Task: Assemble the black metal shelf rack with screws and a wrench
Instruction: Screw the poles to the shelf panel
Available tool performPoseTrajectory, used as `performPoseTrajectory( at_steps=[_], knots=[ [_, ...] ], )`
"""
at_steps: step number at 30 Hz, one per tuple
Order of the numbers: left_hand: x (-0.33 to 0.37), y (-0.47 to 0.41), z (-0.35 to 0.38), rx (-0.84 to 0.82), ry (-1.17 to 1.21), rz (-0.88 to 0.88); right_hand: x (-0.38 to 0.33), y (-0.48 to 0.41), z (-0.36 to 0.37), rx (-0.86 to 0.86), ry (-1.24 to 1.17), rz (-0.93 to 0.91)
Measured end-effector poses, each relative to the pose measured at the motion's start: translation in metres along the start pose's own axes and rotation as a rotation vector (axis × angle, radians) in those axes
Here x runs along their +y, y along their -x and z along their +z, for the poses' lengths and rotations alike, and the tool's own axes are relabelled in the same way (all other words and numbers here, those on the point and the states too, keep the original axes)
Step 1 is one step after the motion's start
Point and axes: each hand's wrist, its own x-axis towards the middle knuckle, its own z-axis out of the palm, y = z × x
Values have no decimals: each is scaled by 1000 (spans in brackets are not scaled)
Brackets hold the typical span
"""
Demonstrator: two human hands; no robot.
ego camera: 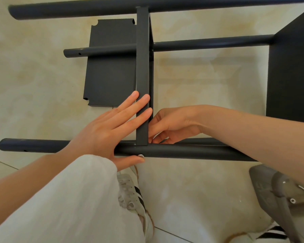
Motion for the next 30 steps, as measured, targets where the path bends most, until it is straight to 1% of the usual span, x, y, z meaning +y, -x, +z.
performPoseTrajectory(
  at_steps=[4, 8, 15, 22, 27, 30],
  knots=[
    [0, 0, 0, -7, 6, -2, -1, 1, -1, -10, -23, -2],
    [0, 0, -1, -12, 9, -1, -2, 3, -5, -55, -13, 28],
    [1, -1, -2, -16, 5, -5, -1, -4, 0, -31, -33, 6],
    [-1, -1, -1, -1, 14, 9, -1, 1, -7, -57, -15, 20],
    [-5, -1, 1, -17, 14, 16, -2, -5, -2, -19, -24, 15],
    [-4, -1, 2, -8, 6, 12, -2, -5, -3, -27, -26, 12]
  ],
)
